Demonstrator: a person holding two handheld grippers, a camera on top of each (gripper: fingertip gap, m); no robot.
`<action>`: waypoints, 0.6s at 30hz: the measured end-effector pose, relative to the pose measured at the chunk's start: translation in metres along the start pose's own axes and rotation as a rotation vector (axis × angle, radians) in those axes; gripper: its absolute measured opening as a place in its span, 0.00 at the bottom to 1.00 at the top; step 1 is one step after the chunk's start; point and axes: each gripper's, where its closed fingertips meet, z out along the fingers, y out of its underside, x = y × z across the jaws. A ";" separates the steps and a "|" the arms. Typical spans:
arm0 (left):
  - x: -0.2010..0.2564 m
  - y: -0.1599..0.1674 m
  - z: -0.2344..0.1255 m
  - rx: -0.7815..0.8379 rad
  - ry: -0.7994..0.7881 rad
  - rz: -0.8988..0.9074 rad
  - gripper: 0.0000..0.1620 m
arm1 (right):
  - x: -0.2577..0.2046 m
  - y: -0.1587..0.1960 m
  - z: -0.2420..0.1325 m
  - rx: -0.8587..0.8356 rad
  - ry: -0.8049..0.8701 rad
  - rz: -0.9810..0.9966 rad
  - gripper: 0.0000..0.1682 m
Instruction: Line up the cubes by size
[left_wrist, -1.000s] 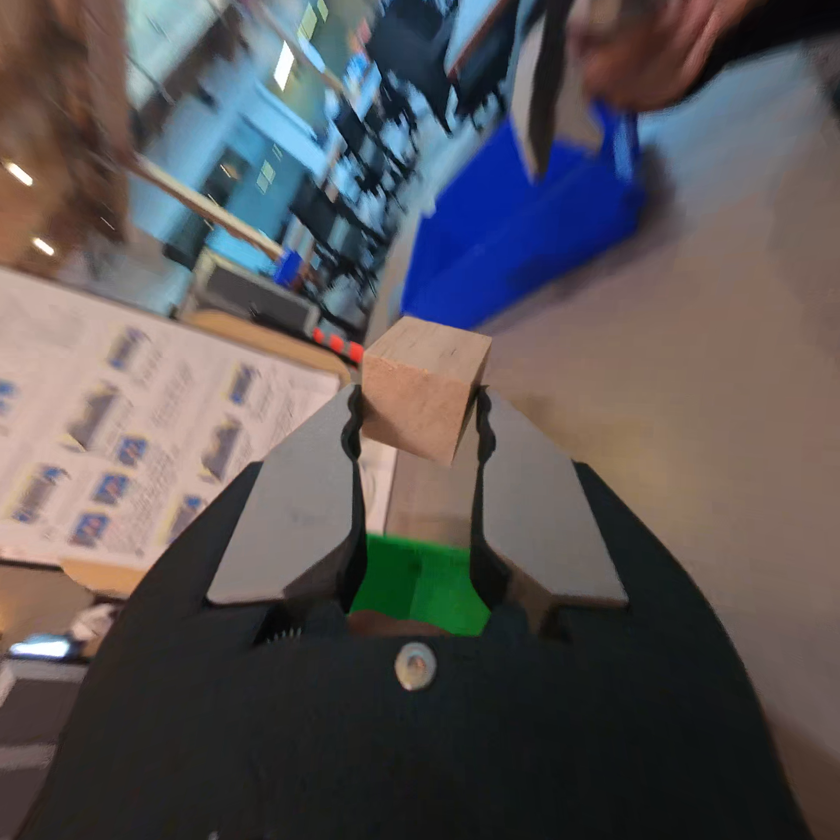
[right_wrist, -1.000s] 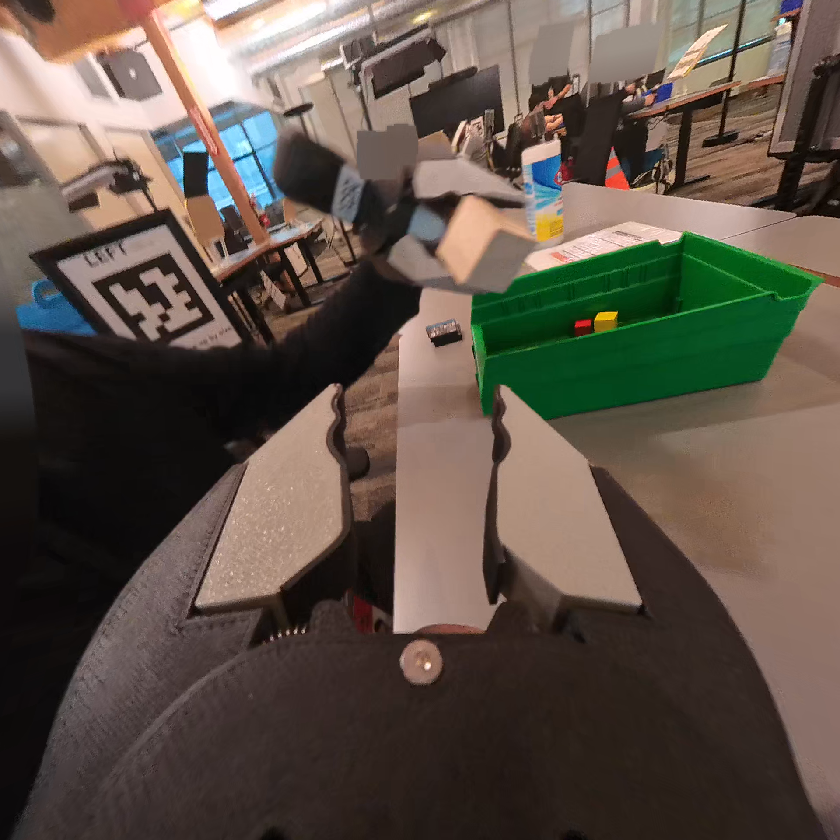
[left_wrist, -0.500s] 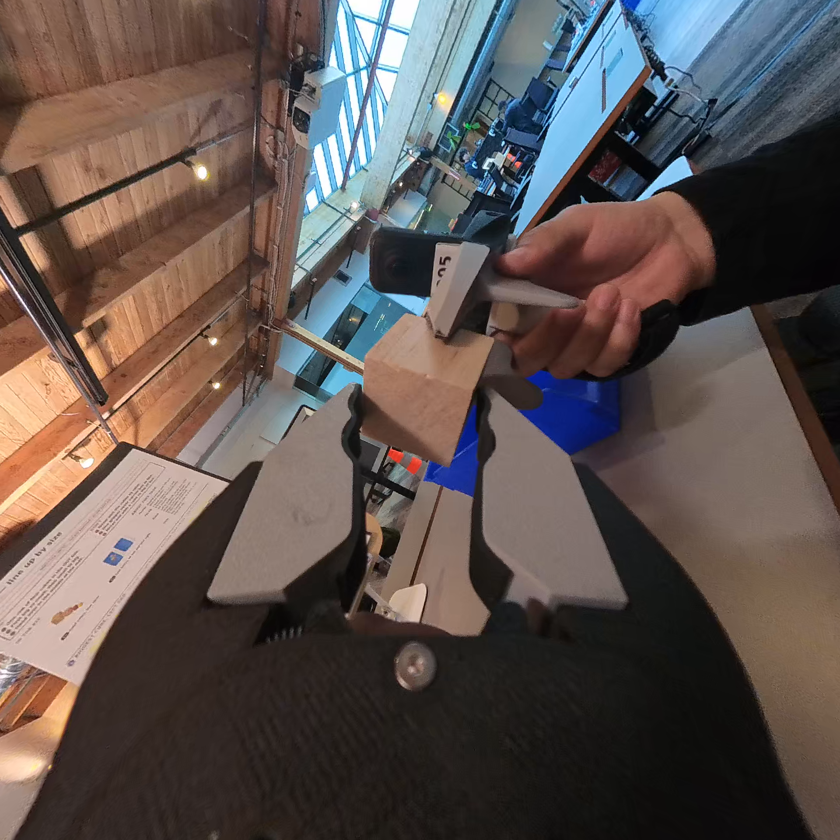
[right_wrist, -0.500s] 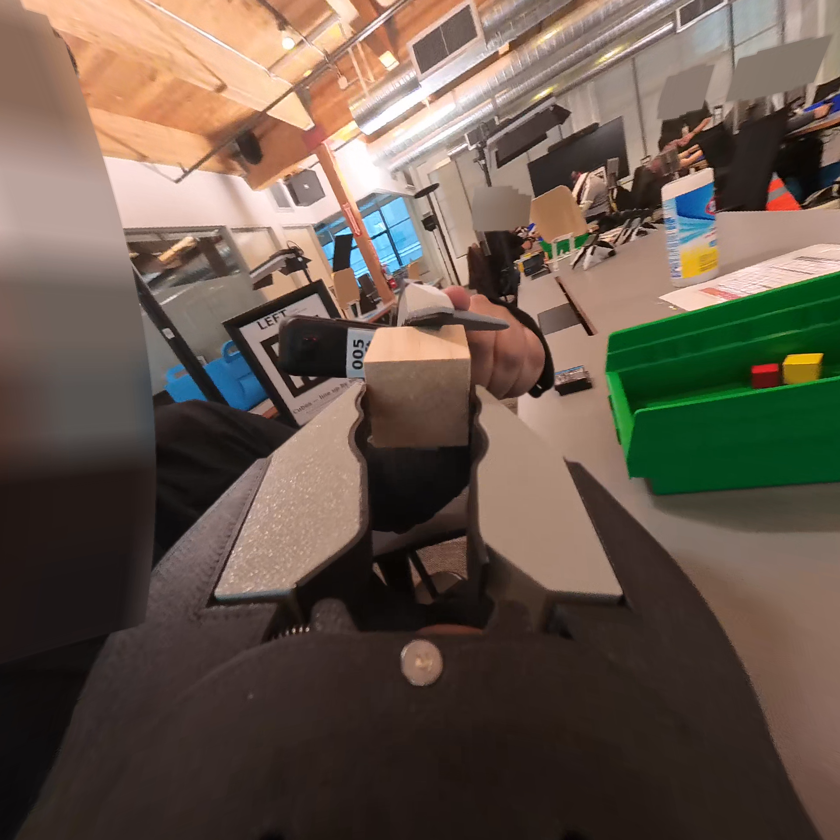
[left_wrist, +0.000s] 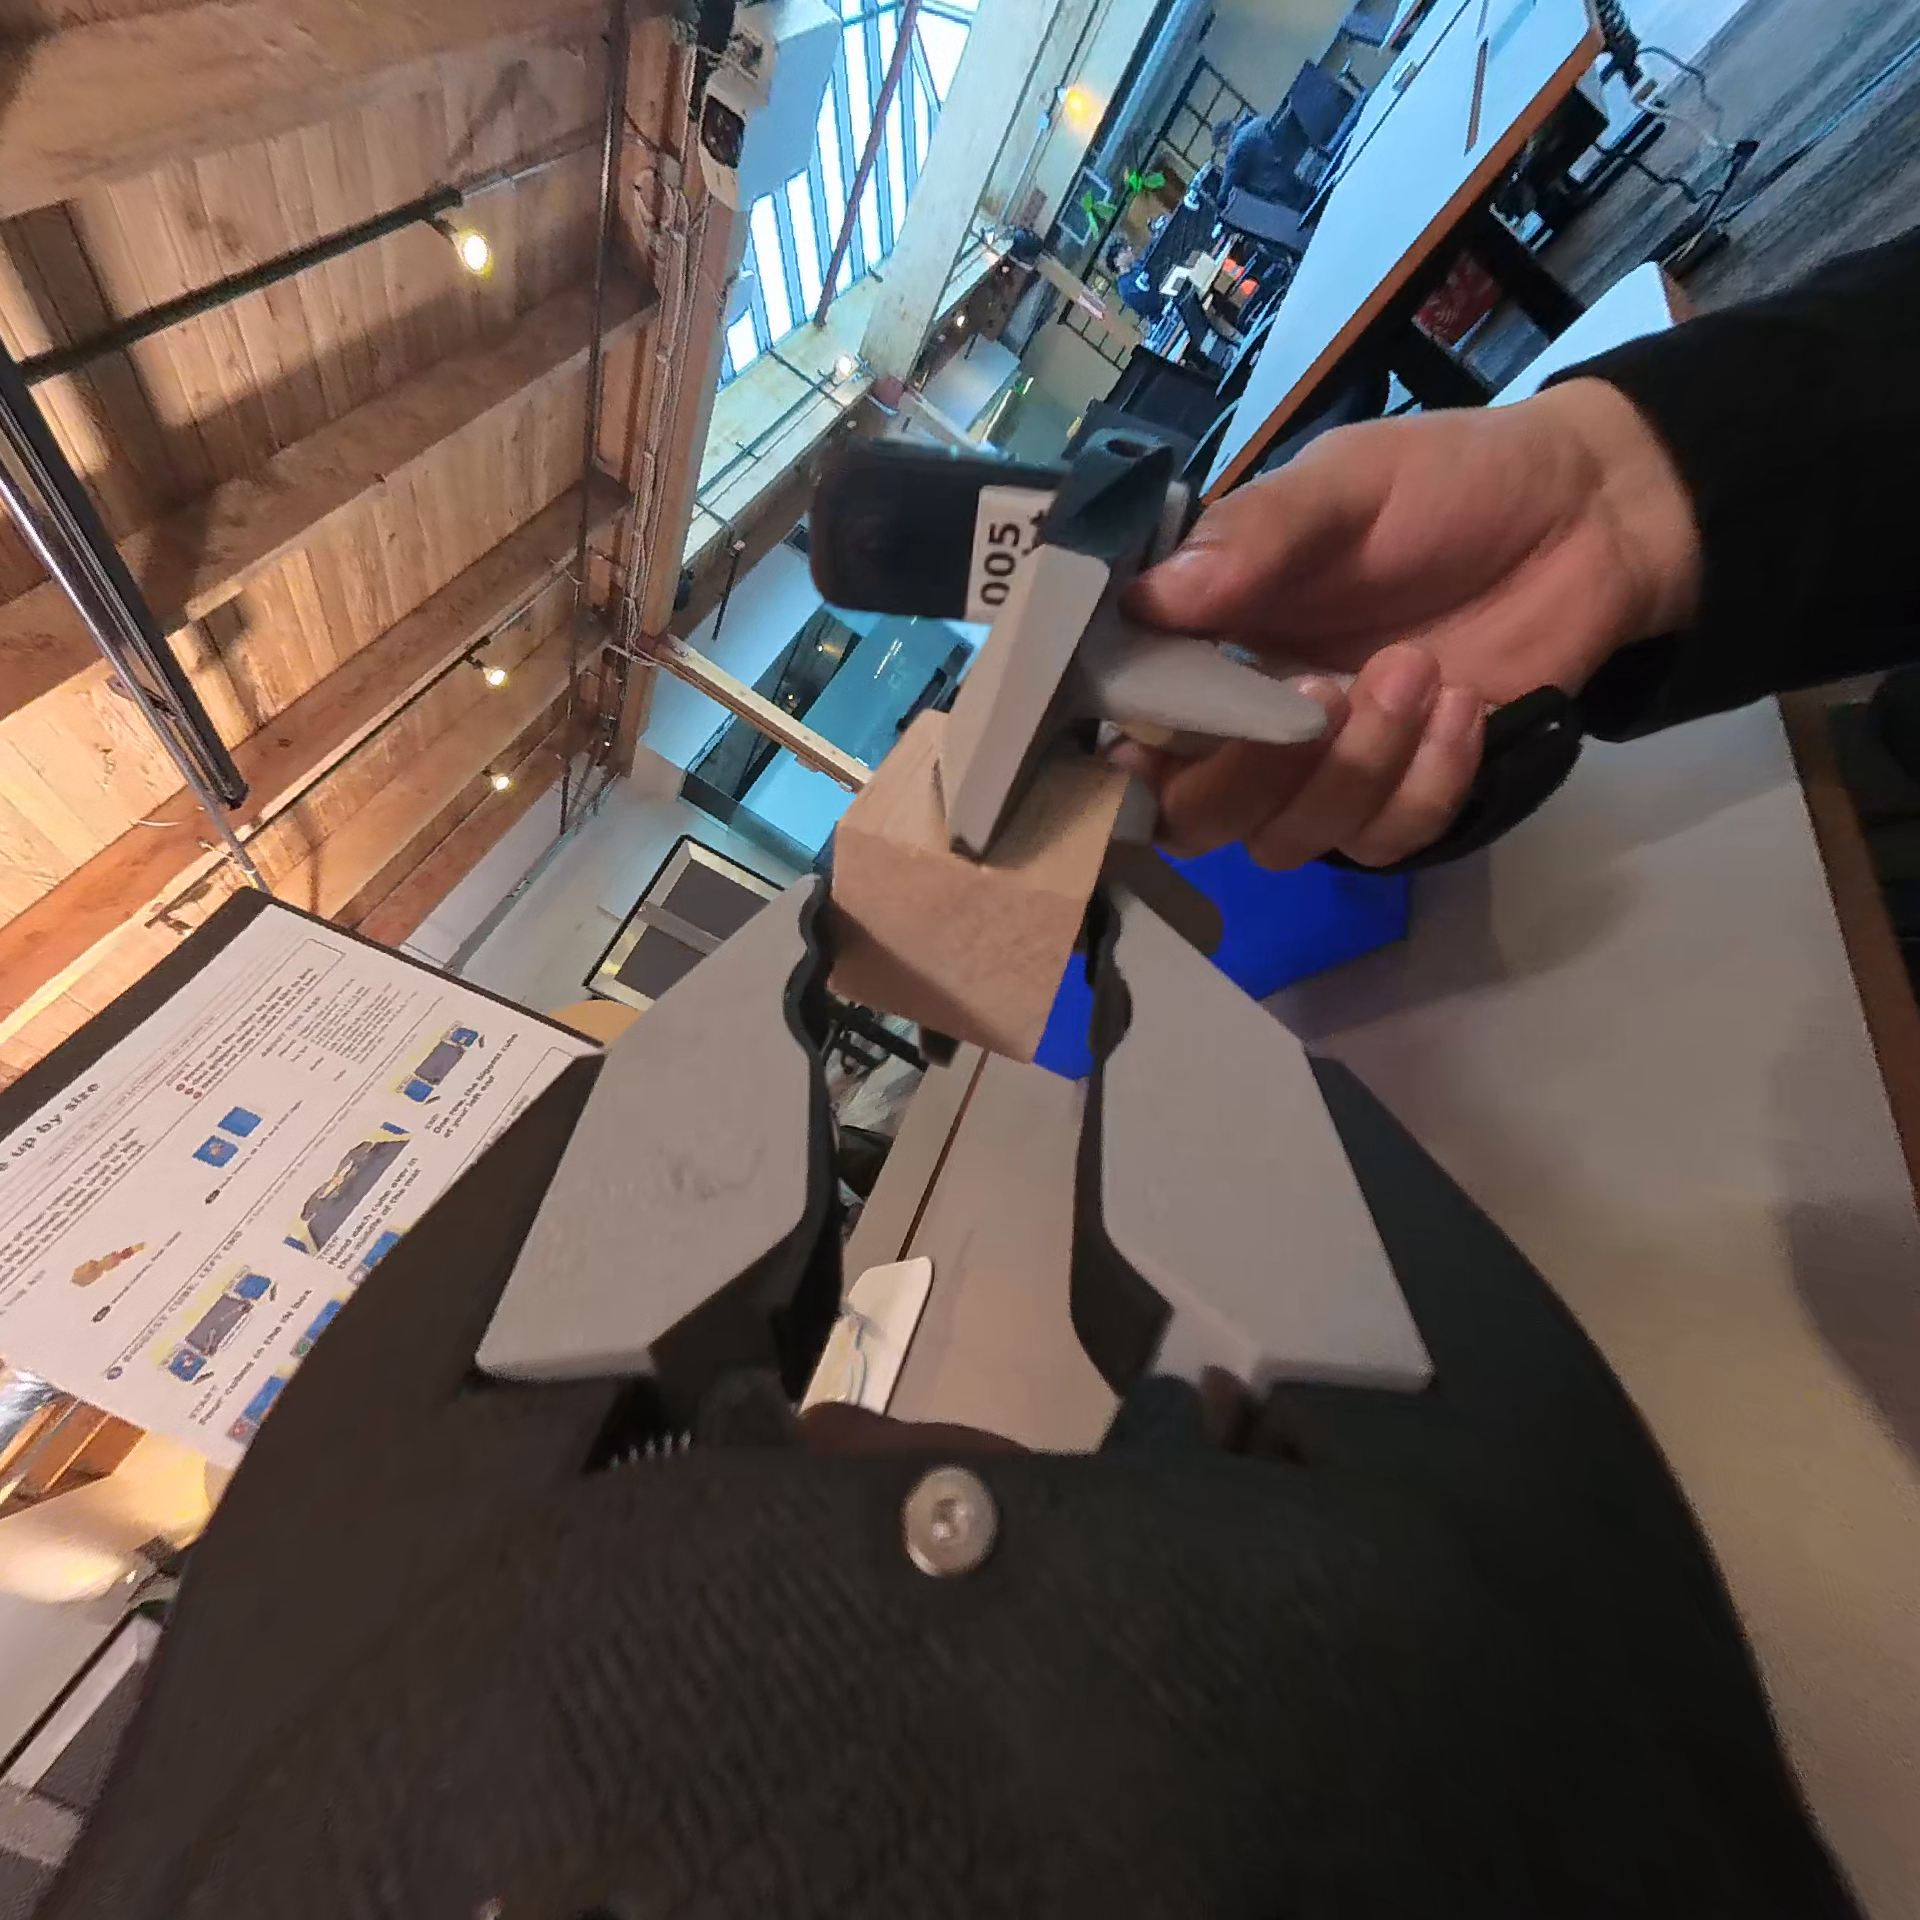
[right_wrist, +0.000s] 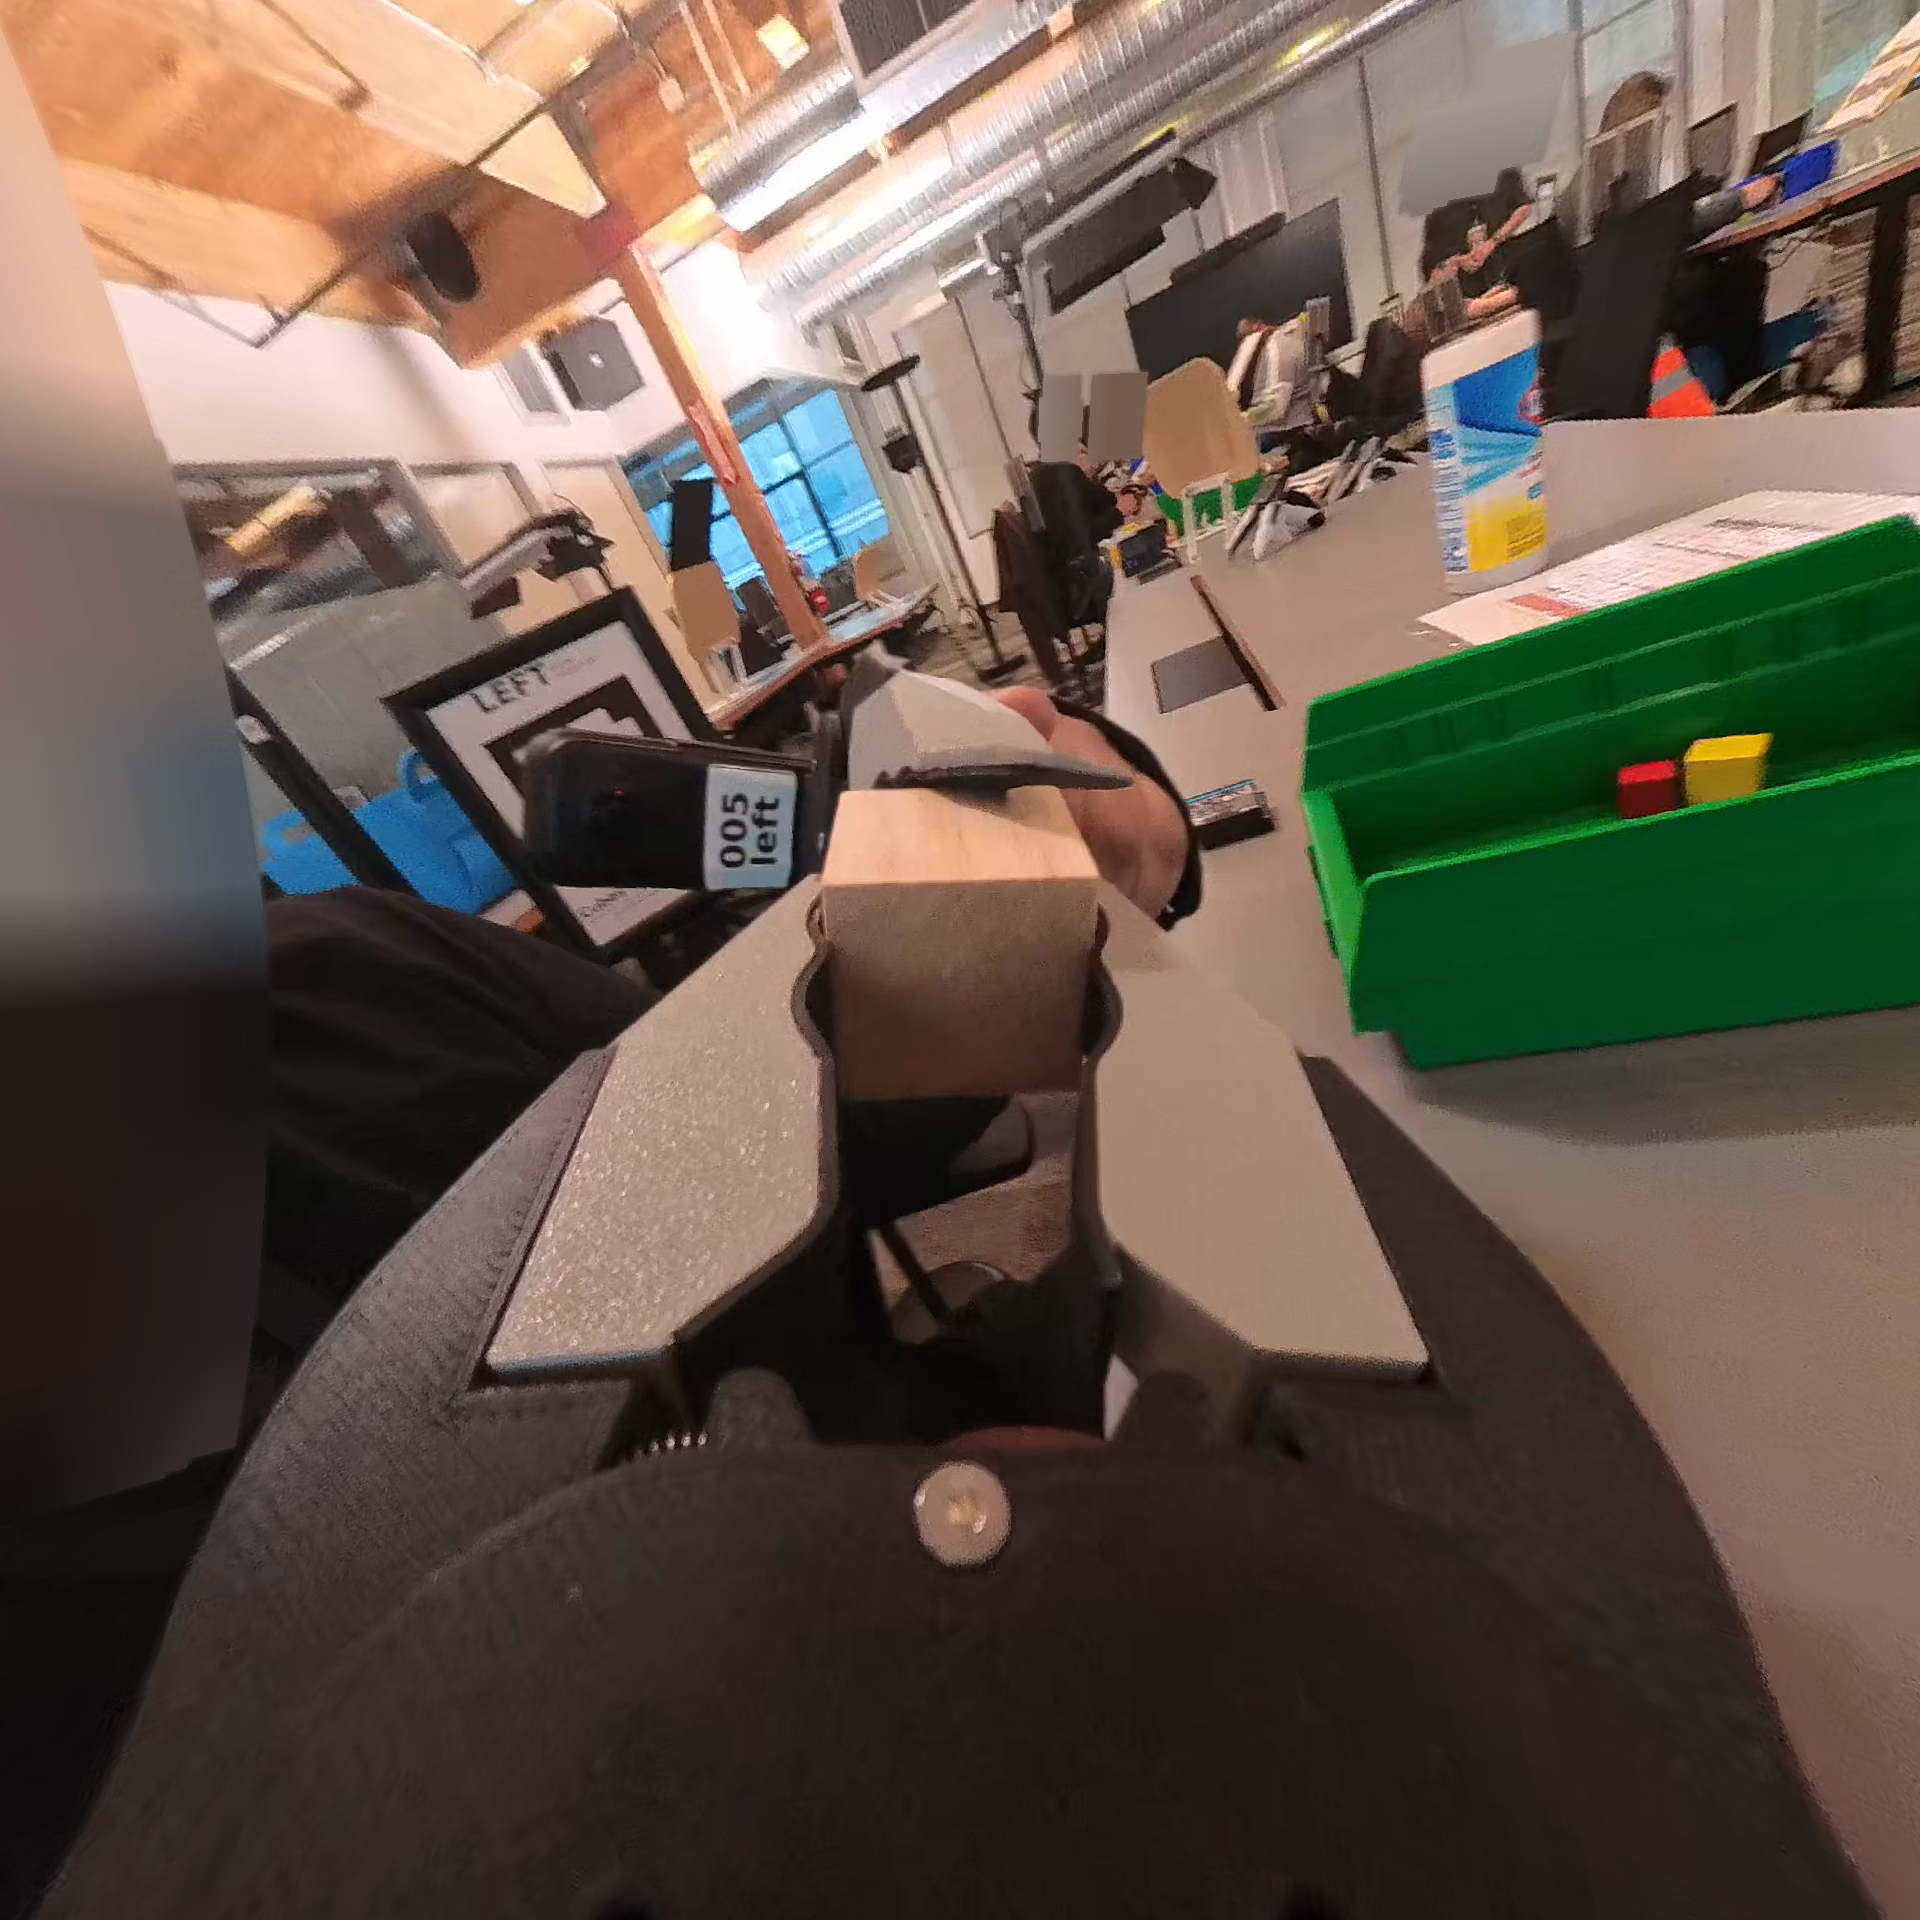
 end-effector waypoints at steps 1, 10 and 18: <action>0.000 0.001 0.000 -0.004 0.002 -0.001 0.29 | 0.001 0.001 0.000 -0.010 0.022 -0.021 0.25; -0.005 0.010 -0.007 -0.084 -0.025 0.010 0.17 | -0.001 -0.012 -0.025 -0.024 0.118 -0.126 0.25; -0.057 0.049 -0.041 -0.248 -0.186 -0.111 0.00 | 0.090 -0.025 -0.228 -0.341 1.023 -0.438 0.26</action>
